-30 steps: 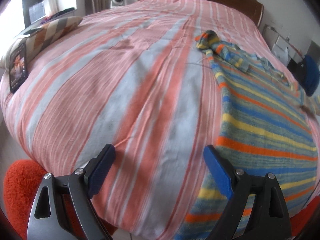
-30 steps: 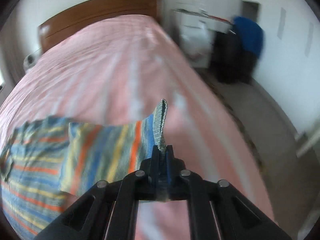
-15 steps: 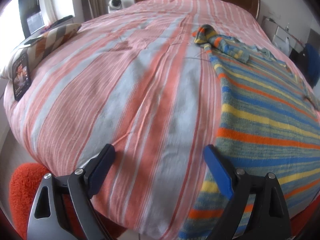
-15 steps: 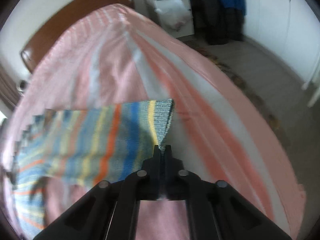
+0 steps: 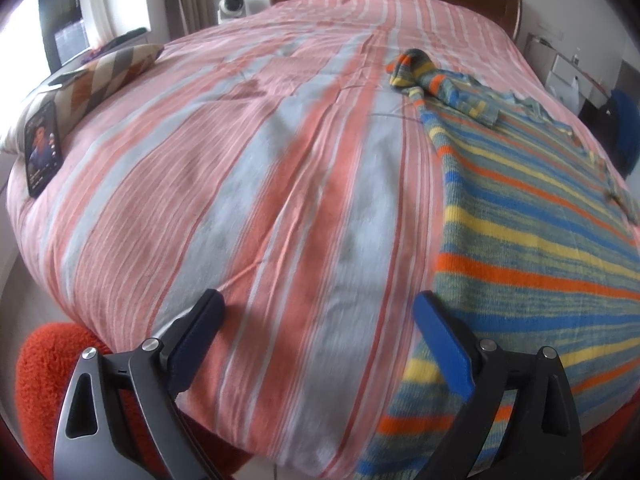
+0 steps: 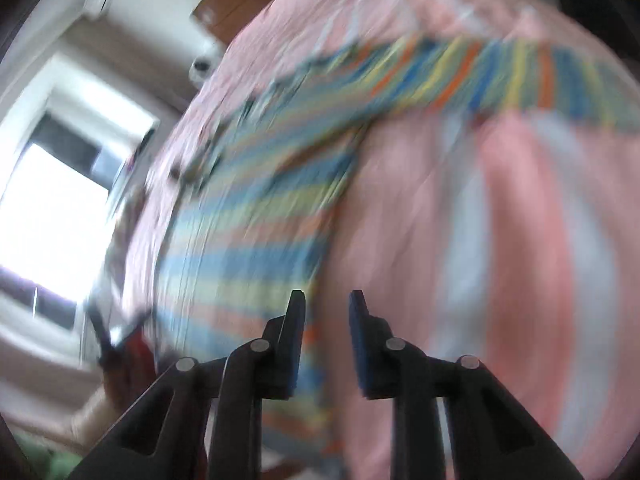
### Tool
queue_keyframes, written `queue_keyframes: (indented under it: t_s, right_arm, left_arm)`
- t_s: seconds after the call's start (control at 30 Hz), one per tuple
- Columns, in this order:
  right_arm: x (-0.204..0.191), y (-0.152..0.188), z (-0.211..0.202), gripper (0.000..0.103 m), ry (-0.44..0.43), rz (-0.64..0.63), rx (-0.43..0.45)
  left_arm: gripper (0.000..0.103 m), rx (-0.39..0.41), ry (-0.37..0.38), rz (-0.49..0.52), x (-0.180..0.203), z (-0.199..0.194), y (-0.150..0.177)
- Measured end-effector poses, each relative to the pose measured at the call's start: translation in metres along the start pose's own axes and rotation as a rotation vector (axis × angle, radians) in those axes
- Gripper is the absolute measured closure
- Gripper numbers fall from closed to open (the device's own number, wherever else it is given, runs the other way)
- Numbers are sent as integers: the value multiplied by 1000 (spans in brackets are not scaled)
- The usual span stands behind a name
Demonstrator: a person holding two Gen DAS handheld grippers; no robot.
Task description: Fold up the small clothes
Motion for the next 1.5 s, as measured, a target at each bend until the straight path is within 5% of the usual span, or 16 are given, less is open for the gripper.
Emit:
queue_keyframes:
  t_s: [0.1, 0.23, 0.3, 0.33, 0.57, 0.73, 0.83, 0.87, 1.03, 1.13, 1.2, 1.27, 1.3, 1.33, 1.37, 1.5]
  right_arm:
    - [-7, 47, 4, 74, 93, -57, -23]
    - [2, 80, 9, 76, 106, -67, -113]
    - [1, 89, 27, 100, 136, -102, -202]
    - [2, 95, 28, 100, 180, -103, -218]
    - [21, 101, 28, 101, 198, 9, -193]
    - [15, 102, 11, 80, 214, -18, -156]
    - [10, 98, -28, 57, 282, -72, -11]
    - [9, 97, -38, 49, 294, -78, 30]
    - [9, 97, -52, 48, 272, -33, 153]
    - [9, 105, -41, 48, 276, -25, 152]
    - [5, 110, -37, 48, 275, -35, 159]
    - [2, 112, -38, 48, 269, -48, 168]
    - [1, 112, -39, 48, 268, -57, 173]
    - [-1, 111, -40, 48, 265, -64, 184]
    - [-1, 110, -41, 48, 258, -63, 194]
    - [-2, 106, -45, 48, 233, -53, 240]
  left_arm:
    - [7, -1, 1, -2, 0, 0, 0]
    - [6, 1, 0, -1, 0, 1, 0]
    - [7, 1, -3, 5, -1, 0, 0]
    - [6, 0, -1, 7, -2, -1, 1]
    - [7, -27, -13, 62, -2, -17, -5]
    - [7, 135, 55, 222, 15, -66, -81]
    - [6, 214, 131, 379, 41, -78, -136]
    - [6, 208, 171, 460, 58, -70, -156]
    - [9, 112, 243, 693, 126, 7, -196]
    - [13, 10, 200, 738, 146, 67, -196]
    - [20, -73, 150, 710, 140, 104, -195]
    - [35, -86, 220, 580, 121, 115, -200]
    - [77, -93, 214, 514, 112, 114, -206]
    - [98, -109, 238, 463, 103, 112, -212]
    - [98, -117, 282, 402, 93, 107, -219]
    - [99, 28, 254, 89, 9, 65, -254]
Point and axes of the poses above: each gripper's, at about its wrist camera, not at the fingertips, and z roughly the way its jaws point, x to its right, y to its underside, the point moved 1 cm from there along z, roughly the way its jaws point, and after that the axes turned 11 degrees about z, right-handed, at the moved point
